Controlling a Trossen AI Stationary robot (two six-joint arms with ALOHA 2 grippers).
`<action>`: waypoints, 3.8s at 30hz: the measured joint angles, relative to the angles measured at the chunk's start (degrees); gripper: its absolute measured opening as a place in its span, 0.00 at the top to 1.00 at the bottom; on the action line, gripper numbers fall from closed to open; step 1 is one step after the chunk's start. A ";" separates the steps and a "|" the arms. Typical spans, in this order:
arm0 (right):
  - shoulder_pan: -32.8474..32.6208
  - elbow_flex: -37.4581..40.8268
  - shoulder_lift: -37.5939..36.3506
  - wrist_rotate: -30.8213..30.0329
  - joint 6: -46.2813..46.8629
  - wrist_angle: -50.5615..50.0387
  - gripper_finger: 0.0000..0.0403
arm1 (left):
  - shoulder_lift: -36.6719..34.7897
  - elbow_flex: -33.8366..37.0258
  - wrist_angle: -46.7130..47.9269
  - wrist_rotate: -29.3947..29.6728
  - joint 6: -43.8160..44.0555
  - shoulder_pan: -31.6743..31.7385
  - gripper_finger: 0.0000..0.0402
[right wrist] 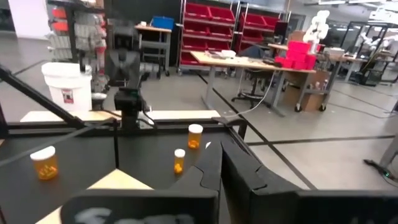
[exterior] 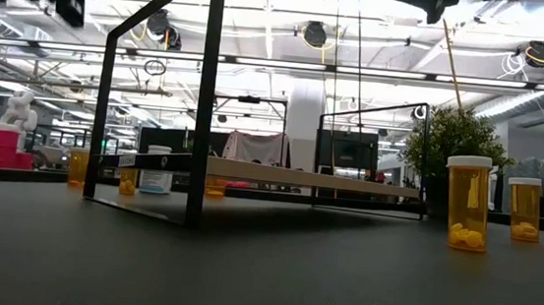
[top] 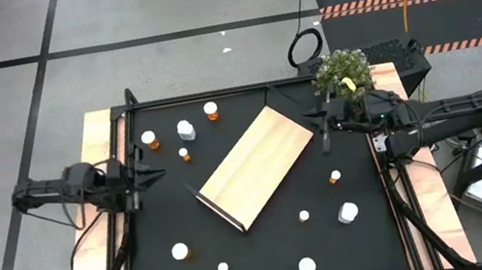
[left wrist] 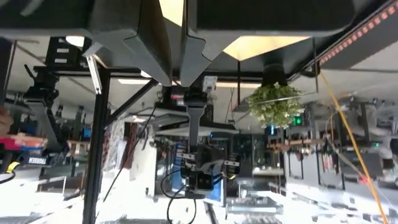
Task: Pick and place medicine bottles onto shelf by color
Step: Put the large orange pill bottle on the shelf
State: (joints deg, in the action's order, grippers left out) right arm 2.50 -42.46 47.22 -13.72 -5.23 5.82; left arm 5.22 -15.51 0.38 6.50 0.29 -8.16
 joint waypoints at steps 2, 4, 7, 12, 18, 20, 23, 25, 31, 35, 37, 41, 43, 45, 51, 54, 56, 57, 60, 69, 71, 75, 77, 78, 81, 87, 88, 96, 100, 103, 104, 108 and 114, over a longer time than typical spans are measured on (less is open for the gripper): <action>0.00 0.00 0.20 0.00 -0.02 0.02 1.00 | 3.79 -6.77 4.37 0.02 -0.68 0.00 0.91; 0.00 0.00 0.25 0.00 0.03 -0.09 1.00 | 8.65 -14.10 8.15 0.04 -1.27 0.00 0.91; 0.00 0.00 0.22 0.15 0.04 -0.54 1.00 | 16.86 -26.26 15.33 -0.03 -2.48 0.00 0.91; 0.00 -0.02 0.22 0.24 1.45 -1.66 1.00 | 30.07 -45.97 28.98 0.00 -7.90 0.00 0.91; 0.00 -0.02 0.22 0.43 1.57 -1.86 1.00 | 43.27 -66.06 42.42 0.03 -9.23 0.00 0.91; 0.00 -0.02 0.22 0.44 1.57 -1.87 1.00 | 46.97 -71.54 45.68 0.03 -9.25 0.00 0.91; 0.00 0.18 0.20 0.48 2.84 -1.83 1.00 | 51.54 -78.31 49.91 0.02 -9.40 0.00 0.91; 0.00 0.76 0.18 1.05 4.90 -1.88 1.00 | 54.13 -81.78 53.09 0.02 -9.19 0.00 0.91; 0.00 2.75 0.18 6.57 9.17 -1.72 1.00 | 58.94 -85.98 59.76 0.05 -8.04 0.95 0.91; -0.04 4.31 0.18 8.37 11.64 -1.92 1.00 | 61.78 -85.81 63.61 0.09 -7.01 1.62 0.91; -0.04 4.75 0.16 9.19 12.13 -1.28 1.00 | 62.97 -84.92 65.13 0.09 -6.96 1.71 0.91; -0.04 4.96 0.16 9.38 12.11 -0.94 1.00 | 64.77 -82.04 65.51 0.07 -6.10 1.68 0.91; -0.04 4.96 0.14 9.36 12.11 -0.92 1.00 | 65.30 -80.00 65.07 0.09 -5.76 1.68 0.91; -0.04 4.96 0.14 9.35 12.11 -0.93 1.00 | 65.50 -77.04 62.71 0.09 -5.76 1.70 0.91; -0.04 4.96 0.14 9.38 12.11 -0.94 1.00 | 65.52 -68.52 53.50 0.19 -7.62 1.70 0.91; -0.04 4.96 0.14 9.38 12.11 -0.93 1.00 | 65.52 -65.57 48.39 1.65 -8.40 1.70 0.91; -0.04 4.96 0.14 9.38 12.11 -0.93 1.00 | 65.52 -63.78 44.00 2.95 -8.97 1.73 0.91; -0.04 4.96 0.14 9.38 12.11 -0.94 1.00 | 65.52 -63.04 42.43 3.10 -9.35 1.77 0.91; -0.04 4.96 0.14 9.38 12.11 -0.94 1.00 | 65.50 -61.33 38.92 3.15 -10.59 1.77 0.91; -0.04 -4.63 0.40 9.33 10.56 -15.33 1.00 | 65.50 -59.32 35.82 3.17 -10.50 1.77 0.91; -0.04 -9.51 1.03 9.29 10.38 -20.90 1.00 | 65.50 -59.32 35.82 3.17 -10.52 1.77 0.91; -0.04 -18.71 2.73 9.27 10.35 -30.78 1.00 | 65.50 -59.29 35.82 3.17 -10.73 1.77 0.91; -0.04 -22.23 3.46 9.20 10.05 -34.58 1.00 | 65.50 -59.29 35.82 3.17 -10.69 1.77 0.91; -0.04 -23.37 3.71 9.17 9.78 -35.75 1.00 | 65.50 -59.29 35.82 3.17 -10.68 1.77 0.91; -0.04 -24.15 4.12 9.14 9.08 -36.27 1.00 | 65.68 -59.29 35.81 3.17 -10.54 1.77 0.91; -0.40 -21.36 4.59 9.07 9.95 -36.38 1.00 | 65.78 -59.27 35.86 3.17 -9.62 1.77 0.91; -0.47 -20.44 4.76 9.05 9.97 -35.89 1.00 | 65.78 -59.27 35.96 3.17 -9.29 1.77 0.91; -2.05 -13.68 4.81 8.87 11.54 -28.54 1.00 | 65.85 -57.44 35.75 4.42 -8.75 1.82 0.91; -2.95 -10.04 4.79 8.85 12.07 -25.19 1.00 | 65.81 -55.87 35.69 5.20 -5.77 2.85 0.91; -3.13 -7.36 4.80 8.87 12.07 -22.54 1.00 | 65.85 -55.27 38.51 4.00 -3.05 4.36 0.91; -3.13 -6.85 4.79 8.89 12.06 -22.25 1.00 | 65.85 -55.27 39.12 3.68 -2.54 5.04 0.91; -3.10 -5.42 4.79 8.98 11.58 -22.27 1.00 | 65.85 -55.70 41.14 3.47 0.08 9.01 0.91; -3.10 -4.68 4.79 9.03 10.57 -22.34 1.00 | 67.24 -59.83 47.82 -0.94 2.67 18.90 0.91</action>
State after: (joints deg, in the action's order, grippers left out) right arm -0.60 -47.13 52.01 -4.69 5.33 -16.51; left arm 72.46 -75.34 48.21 5.57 2.95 10.74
